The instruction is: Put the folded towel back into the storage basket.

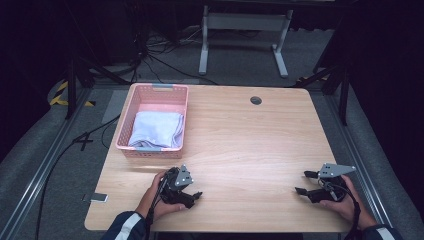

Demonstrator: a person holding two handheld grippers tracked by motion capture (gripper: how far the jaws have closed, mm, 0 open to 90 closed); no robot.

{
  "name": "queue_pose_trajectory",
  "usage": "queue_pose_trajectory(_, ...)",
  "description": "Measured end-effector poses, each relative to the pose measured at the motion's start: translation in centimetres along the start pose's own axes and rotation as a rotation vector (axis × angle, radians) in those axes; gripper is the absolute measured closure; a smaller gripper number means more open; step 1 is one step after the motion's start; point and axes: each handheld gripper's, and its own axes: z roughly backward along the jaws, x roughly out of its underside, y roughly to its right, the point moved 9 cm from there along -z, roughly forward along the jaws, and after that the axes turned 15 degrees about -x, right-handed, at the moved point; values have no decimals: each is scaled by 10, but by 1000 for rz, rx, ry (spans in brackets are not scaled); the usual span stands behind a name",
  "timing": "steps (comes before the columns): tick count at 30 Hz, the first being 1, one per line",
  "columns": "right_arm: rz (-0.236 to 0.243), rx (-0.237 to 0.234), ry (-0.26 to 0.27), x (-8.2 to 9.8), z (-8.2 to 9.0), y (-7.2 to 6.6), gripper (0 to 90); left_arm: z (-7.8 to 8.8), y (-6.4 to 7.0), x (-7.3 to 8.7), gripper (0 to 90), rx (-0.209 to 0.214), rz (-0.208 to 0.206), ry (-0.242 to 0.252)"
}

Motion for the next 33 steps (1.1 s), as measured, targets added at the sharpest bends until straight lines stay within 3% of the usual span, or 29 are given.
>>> queue_pose_trajectory(3, -9, 15, 42, 0, -2, 1, 231, -3, -2, 0, 170, 15, 25, 0)
queue_pose_trajectory(12, -8, 38, 38, 0, -3, 1, 222, -4, -3, 0, 160, 20, 22, -5)
queue_pose_trajectory(33, -5, 35, 37, 0, -3, 1, 212, -5, -3, -1, 150, 33, 17, -2)
